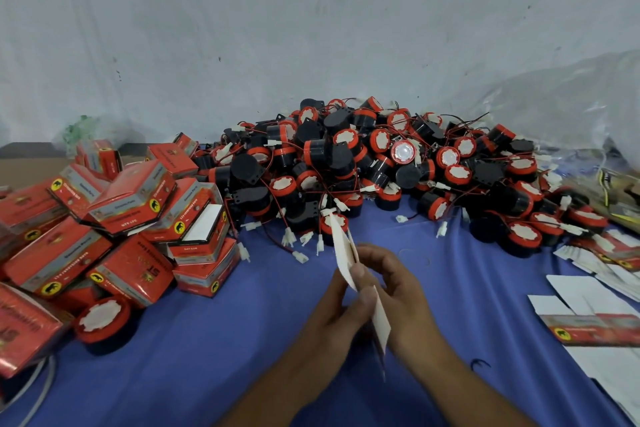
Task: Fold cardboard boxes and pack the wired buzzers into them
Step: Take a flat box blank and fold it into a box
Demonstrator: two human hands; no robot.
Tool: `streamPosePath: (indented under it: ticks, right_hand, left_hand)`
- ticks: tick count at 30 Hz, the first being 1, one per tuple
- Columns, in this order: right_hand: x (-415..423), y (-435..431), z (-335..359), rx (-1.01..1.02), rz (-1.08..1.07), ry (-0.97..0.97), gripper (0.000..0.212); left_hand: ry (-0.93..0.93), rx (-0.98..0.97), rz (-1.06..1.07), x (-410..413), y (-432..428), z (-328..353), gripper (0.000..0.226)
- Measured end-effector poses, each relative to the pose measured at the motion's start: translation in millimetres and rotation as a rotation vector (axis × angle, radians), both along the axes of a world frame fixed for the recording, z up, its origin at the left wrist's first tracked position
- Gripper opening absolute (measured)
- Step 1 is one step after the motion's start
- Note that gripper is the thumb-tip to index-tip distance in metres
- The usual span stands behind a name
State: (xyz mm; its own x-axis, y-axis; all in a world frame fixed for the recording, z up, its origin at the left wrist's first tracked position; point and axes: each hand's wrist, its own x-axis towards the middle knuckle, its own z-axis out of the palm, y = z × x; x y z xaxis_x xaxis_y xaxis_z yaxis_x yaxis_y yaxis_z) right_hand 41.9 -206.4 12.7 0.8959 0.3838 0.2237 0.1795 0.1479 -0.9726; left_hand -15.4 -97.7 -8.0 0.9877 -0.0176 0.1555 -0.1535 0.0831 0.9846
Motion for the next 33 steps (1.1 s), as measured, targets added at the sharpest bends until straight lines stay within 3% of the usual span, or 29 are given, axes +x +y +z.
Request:
streamPosePath:
  ticks: [2,4,7,11,16,20,23,26,29,31,33]
  right_hand:
    - [2,-3,0,-0.078,0.074,-0.019,0.023]
    - [6,-7,-1,-0.147,0.176,-0.006,0.032]
    - [14,-15,0,-0.188,0.248,0.029,0.051]
    - [23,-23,-2,-0.179,0.182,-0.019,0.047]
    - [24,-17,-9,-0.025,0.216,0.134,0.037]
    - [16,-17,-8,-0.092,0.335,0.062,0.042]
    - [12,-14,-3,-0.161,0.239,-0.021,0.048]
    - [15,-13,-2,-0.123,0.111,0.04,0.054]
    - [22,-17,-2,-0.099,0.052,0.124,0.06]
    - [24,-19,-3,-0.098,0.035,0.14,0.055]
    - [25,-20,-4,-0.09,0.046,0.119,0.038]
  left_hand:
    - [0.051,-0.132,0.058,1,1,-1,0.074]
    - [0.078,-0.213,0.122,3,1,-1,0.069]
    - [0.078,-0.135,0.127,5,-1,-1,0.046]
    - [0.211,-0.221,0.212,7,1,4,0.037]
    - [0.211,-0.093,0.43,8,17,8,0.049]
    - [0.157,-0.035,0.559,5,31,12,0.054]
    - [0.071,0.025,0.621,3,35,8,0.054]
    - [-0.031,-0.018,0.523,3,25,9,0.05]
    - [-0.184,0.128,0.357,1,19,11,0.075]
    - [-0.232,0.277,0.258,-3,17,7,0.075]
    - [-0.193,0.252,0.215,-5,19,5,0.063]
